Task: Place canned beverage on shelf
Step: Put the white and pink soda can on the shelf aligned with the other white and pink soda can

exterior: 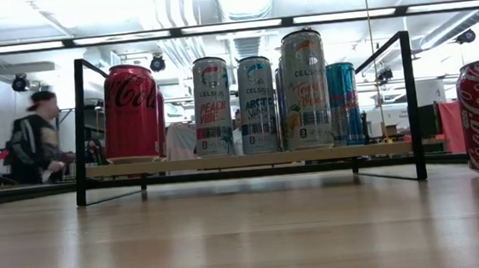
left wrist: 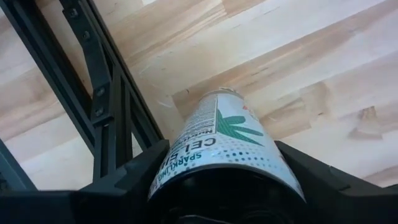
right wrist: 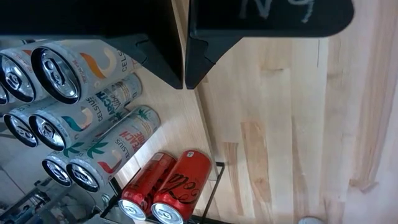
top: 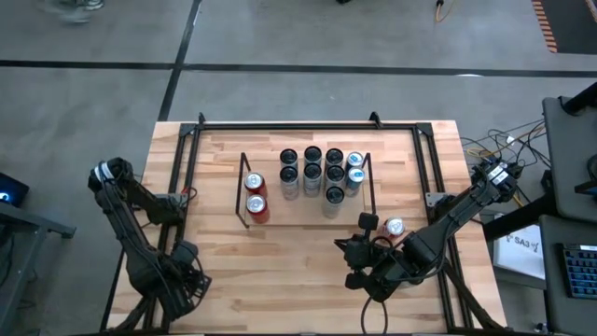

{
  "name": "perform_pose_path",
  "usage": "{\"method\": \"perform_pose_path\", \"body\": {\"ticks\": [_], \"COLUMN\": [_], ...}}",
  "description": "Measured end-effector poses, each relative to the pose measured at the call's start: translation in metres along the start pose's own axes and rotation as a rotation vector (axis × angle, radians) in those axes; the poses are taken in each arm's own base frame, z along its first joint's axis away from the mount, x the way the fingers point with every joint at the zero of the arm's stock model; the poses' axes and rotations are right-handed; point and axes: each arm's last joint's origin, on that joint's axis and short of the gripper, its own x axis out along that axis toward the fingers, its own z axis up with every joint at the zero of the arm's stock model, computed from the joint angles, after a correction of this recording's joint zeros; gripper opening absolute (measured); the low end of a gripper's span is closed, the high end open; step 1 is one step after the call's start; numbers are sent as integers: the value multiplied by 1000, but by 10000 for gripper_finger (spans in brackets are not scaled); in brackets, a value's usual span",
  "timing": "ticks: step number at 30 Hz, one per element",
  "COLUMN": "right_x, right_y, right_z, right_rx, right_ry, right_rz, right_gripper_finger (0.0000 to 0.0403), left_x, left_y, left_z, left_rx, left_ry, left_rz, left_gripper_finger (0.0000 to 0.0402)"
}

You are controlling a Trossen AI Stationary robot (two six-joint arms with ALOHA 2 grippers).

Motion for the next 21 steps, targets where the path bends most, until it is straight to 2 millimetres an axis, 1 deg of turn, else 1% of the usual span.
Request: {"method": "perform_pose_path", "body": {"ticks": [10, 17, 21], "right_x": [0, 0, 0], "right_y": [0, 0, 0], "right_z": [0, 0, 0], "right_rx": [-5, -4, -5], "right_ry": [2, 3, 4], "right_rz": [-1, -1, -1], "right_gripper_finger": [9, 9, 9], "left_x": [-13, -24, -26], "left_y": [-2, -7, -8], "left_z": [-1, 0, 1], "left_rx": [35, 56, 56], "left_ry": [5, -81, -100], "left_rz": [-24, -129, -146], "left_gripper_finger": [239, 239, 239]}}
